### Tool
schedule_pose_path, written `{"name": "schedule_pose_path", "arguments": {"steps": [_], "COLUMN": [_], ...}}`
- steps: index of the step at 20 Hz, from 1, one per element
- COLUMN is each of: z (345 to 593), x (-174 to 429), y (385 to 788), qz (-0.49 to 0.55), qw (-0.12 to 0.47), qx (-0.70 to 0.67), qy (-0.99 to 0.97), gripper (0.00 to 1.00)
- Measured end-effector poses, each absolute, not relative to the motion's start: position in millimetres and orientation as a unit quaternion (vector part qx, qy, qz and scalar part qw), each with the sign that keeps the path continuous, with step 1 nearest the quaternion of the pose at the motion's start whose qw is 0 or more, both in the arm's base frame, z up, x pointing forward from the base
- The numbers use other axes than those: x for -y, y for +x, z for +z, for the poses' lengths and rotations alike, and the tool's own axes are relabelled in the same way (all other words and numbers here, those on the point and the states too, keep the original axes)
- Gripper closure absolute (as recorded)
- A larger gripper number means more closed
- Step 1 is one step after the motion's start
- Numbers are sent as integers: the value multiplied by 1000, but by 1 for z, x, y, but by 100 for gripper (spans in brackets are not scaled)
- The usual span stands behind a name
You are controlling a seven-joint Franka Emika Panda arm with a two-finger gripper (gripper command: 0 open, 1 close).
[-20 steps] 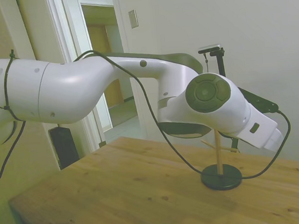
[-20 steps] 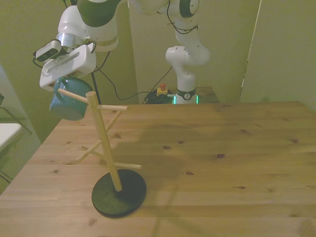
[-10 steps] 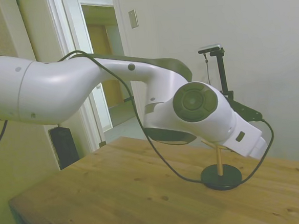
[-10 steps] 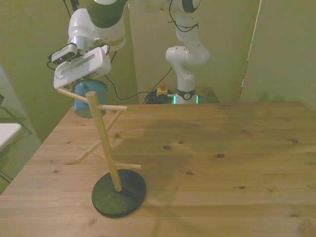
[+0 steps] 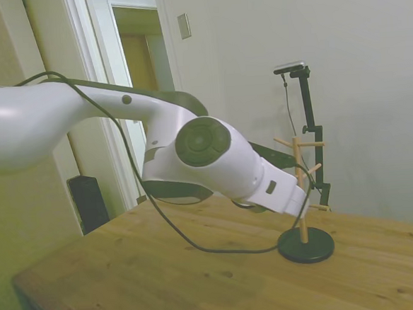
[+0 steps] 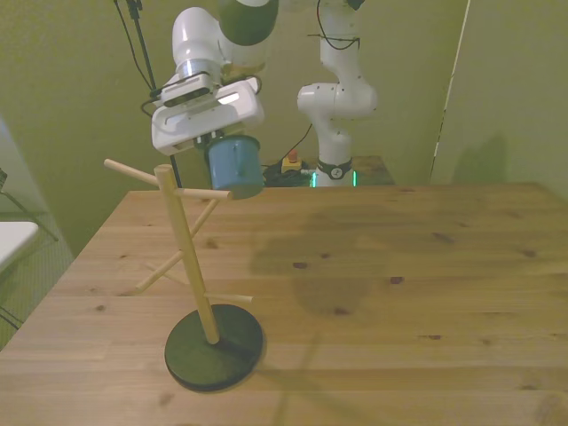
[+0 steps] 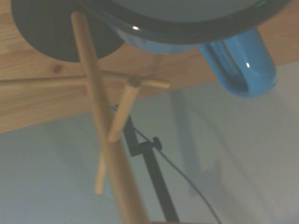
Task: Unload the mug
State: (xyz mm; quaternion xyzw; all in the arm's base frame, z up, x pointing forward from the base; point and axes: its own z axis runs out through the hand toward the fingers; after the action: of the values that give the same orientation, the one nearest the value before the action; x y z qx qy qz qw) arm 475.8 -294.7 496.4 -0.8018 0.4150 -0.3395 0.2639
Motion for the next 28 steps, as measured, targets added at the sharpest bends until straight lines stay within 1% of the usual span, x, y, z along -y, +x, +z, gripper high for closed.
{"name": "schedule_pose_path", "arguments": {"steps": [4,9,12,17,21,25,28], "z": [493,471,456,447,441,427,419], "x": [243,194,177,171,173,166,160], "y": [465,447,435,430,444,470,489], "qz": [-323,-270,-227,-158,-131,-105,-79], "qw": [235,189,162,132,98,60,46], "qx": [-369,-332,-320,-319,-342,-366,-374], "qy": [-839,-884,-905,-925,-925,-923,-923], "gripper": [100,100,100,100,100,100,100]}}
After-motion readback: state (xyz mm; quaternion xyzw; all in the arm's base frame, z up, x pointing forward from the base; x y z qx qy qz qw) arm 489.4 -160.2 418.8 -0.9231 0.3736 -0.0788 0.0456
